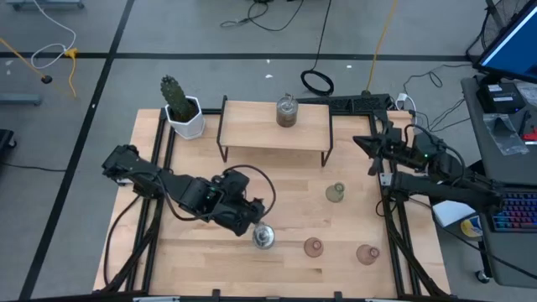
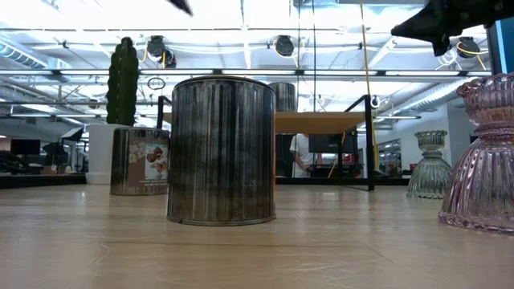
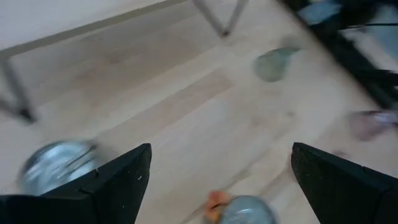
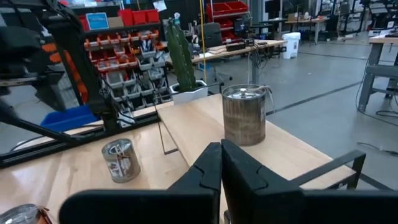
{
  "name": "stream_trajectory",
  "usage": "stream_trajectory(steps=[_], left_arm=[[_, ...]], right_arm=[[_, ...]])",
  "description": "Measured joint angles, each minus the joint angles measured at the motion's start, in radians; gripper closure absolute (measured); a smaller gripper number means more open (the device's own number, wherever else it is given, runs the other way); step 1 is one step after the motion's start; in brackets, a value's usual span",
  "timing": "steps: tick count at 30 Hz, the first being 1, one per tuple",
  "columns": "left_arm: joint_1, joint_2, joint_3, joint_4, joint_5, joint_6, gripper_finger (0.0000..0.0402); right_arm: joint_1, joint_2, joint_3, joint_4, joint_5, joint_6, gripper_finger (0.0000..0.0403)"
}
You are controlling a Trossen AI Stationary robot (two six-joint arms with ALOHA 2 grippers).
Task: Pick & Place candle stick holders
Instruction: Put the top silver scented candle on the shelf
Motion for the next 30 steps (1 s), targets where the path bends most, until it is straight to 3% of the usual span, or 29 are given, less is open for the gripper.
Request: stream_trajectory(steps=[9, 15, 21, 30], left_arm=[[0.018, 0.007, 0.0, -0.368, 0.147, -0.364, 0.0023], [0.037, 0.011, -0.05, -0.38, 0.18, -0.365, 0.0023], [0.086, 0.012, -0.187, -0.38, 0.305, -0.367, 0.0023], [0.125, 0.011, -0.236, -0.338, 0.303, -0.327, 0.0023]], right_arm=[[0.0, -0.087, -0.064, 0.0, 0.0, 0.004, 0.0403], [0.0, -0.129, -0.087, -0.001, 0.0, 0.004, 0.0403], [0.0, -0.134, -0.087, 0.0, 0.0, 0.004, 0.0403], [0.0, -0.134, -0.087, -0.001, 0.0, 0.004, 0.0403]])
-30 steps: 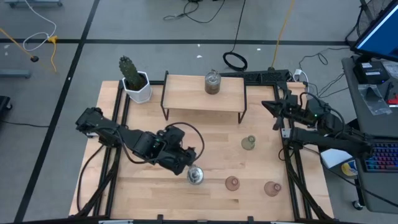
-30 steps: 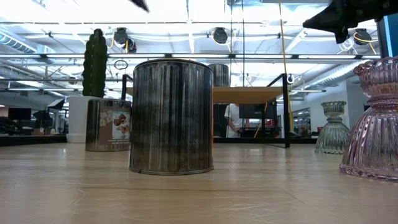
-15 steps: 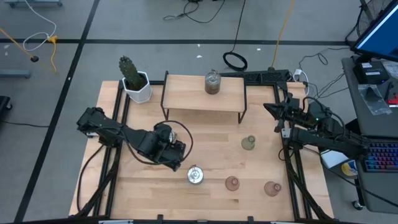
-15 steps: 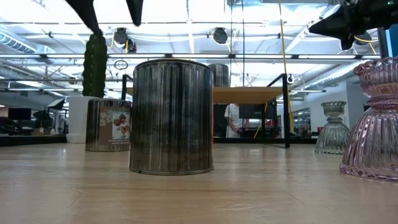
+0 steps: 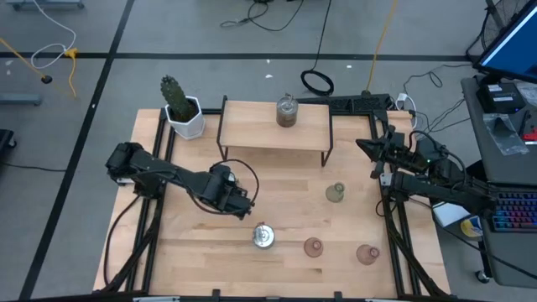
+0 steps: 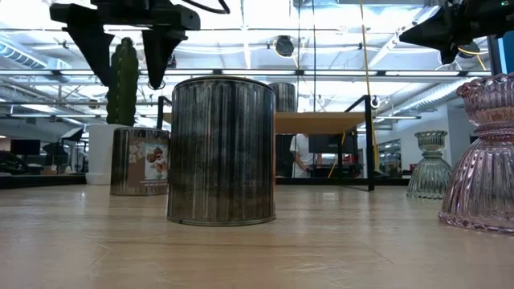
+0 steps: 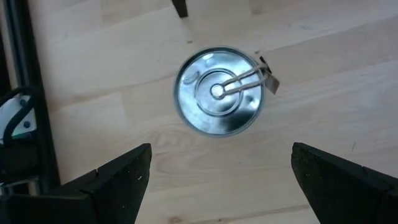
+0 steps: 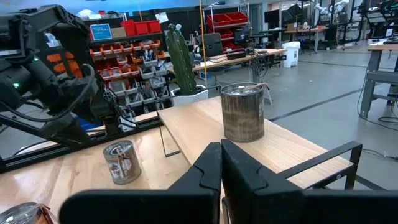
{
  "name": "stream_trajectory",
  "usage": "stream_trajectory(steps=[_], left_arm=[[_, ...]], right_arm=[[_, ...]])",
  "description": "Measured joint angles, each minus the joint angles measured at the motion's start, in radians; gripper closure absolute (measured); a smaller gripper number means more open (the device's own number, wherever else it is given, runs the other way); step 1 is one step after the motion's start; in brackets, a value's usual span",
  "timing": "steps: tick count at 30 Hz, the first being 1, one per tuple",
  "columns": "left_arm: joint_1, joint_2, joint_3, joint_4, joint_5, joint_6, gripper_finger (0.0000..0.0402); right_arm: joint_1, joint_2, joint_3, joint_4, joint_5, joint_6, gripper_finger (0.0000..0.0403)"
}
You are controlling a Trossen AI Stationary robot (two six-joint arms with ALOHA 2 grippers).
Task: Pick & Place candle stick holders
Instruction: Put the top silver scented candle on the shelf
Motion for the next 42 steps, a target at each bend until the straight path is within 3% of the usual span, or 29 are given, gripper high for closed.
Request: stream_trajectory(steps=[20, 42], left_arm=[[0.023, -0.001, 0.0, 0.043, 0.027, 0.041, 0.0023], [0.029, -0.003, -0.041, 0.131, 0.09, 0.212, 0.0002]], right_arm=[[0.0, 0.0, 0.0, 0.0, 0.0, 0.026, 0.0403], [0.0, 0.0, 0.0, 0.0, 0.0, 0.026, 0.0403]])
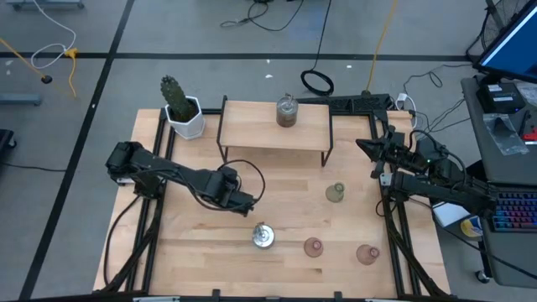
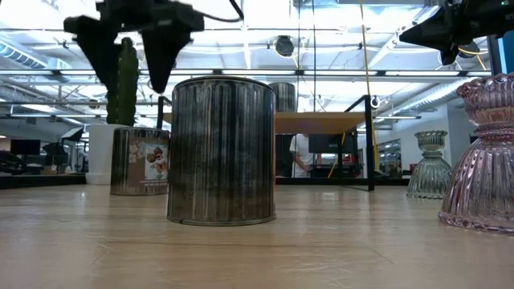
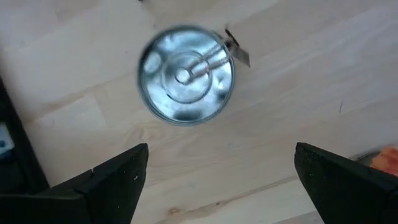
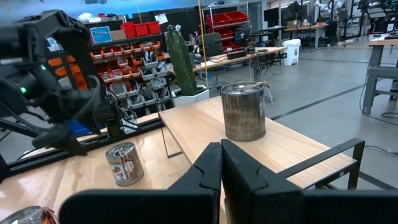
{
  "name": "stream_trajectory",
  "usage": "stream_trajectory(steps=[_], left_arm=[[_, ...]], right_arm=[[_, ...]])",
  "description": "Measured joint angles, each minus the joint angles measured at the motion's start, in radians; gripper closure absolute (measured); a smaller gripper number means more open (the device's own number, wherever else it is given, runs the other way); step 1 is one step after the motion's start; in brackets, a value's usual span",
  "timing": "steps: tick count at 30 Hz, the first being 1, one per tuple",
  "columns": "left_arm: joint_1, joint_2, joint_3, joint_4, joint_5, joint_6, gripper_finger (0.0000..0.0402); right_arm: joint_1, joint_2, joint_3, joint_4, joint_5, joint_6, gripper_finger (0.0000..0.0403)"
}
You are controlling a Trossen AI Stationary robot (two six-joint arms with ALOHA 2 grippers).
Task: Pick & Place candle stick holders
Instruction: Put the top silver scented candle on the shelf
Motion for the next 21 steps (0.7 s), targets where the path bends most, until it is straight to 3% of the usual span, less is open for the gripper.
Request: stream_trajectory(steps=[4, 9, 21], left_arm=[[0.008, 0.0, -0.08, 0.039, 0.051, 0.022, 0.0002], [0.018, 0.001, -0.126, 0.027, 0.093, -0.061, 0.0002], [0.017, -0.005, -0.126, 0.009, -0.015, -0.056, 0.0002]], right_arm=[[0.0, 0.0, 0.0, 0.0, 0.0, 0.0, 0.0403], [0.0, 0.0, 0.0, 0.0, 0.0, 0.0, 0.0403], [0.0, 0.0, 0.0, 0.0, 0.0, 0.0, 0.0403]])
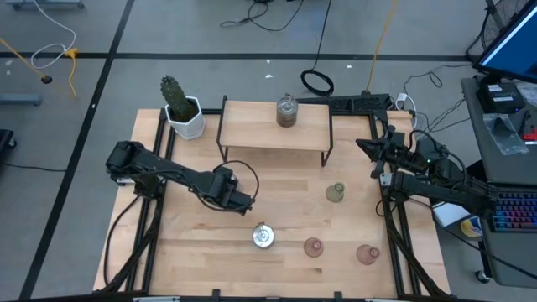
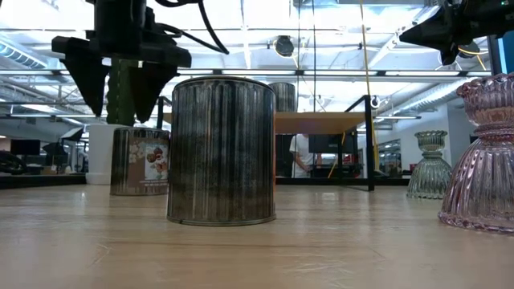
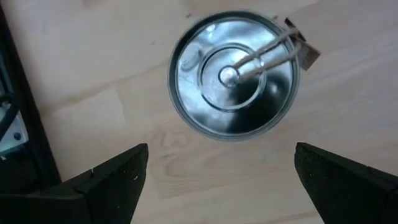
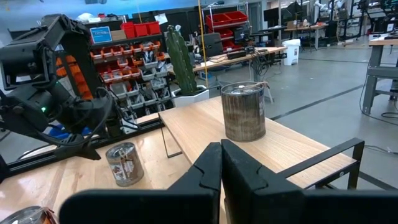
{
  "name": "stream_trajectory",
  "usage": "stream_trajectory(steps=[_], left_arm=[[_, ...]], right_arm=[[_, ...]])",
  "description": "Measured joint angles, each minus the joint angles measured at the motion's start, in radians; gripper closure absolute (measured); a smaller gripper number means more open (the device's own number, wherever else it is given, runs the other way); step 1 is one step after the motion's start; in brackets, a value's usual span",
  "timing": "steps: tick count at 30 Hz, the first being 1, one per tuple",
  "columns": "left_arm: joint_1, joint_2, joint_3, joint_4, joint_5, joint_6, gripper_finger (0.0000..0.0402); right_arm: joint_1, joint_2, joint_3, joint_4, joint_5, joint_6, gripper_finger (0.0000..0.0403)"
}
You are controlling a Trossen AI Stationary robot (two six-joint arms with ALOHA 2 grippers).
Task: Pick & Place candle stick holders
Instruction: Put the top silver scented candle on the shelf
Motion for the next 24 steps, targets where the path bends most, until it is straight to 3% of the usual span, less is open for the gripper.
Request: stream_trajectory(steps=[6, 24], left_arm=[[0.024, -0.007, 0.009, 0.0, -0.04, 0.038, 0.0002], [0.259, -0.006, 0.009, 0.099, 0.118, 0.431, 0.0002]], right_arm=[[0.0, 0.0, 0.0, 0.0, 0.0, 0.0, 0.0403], [0.0, 0.0, 0.0, 0.0, 0.0, 0.037, 0.0403]])
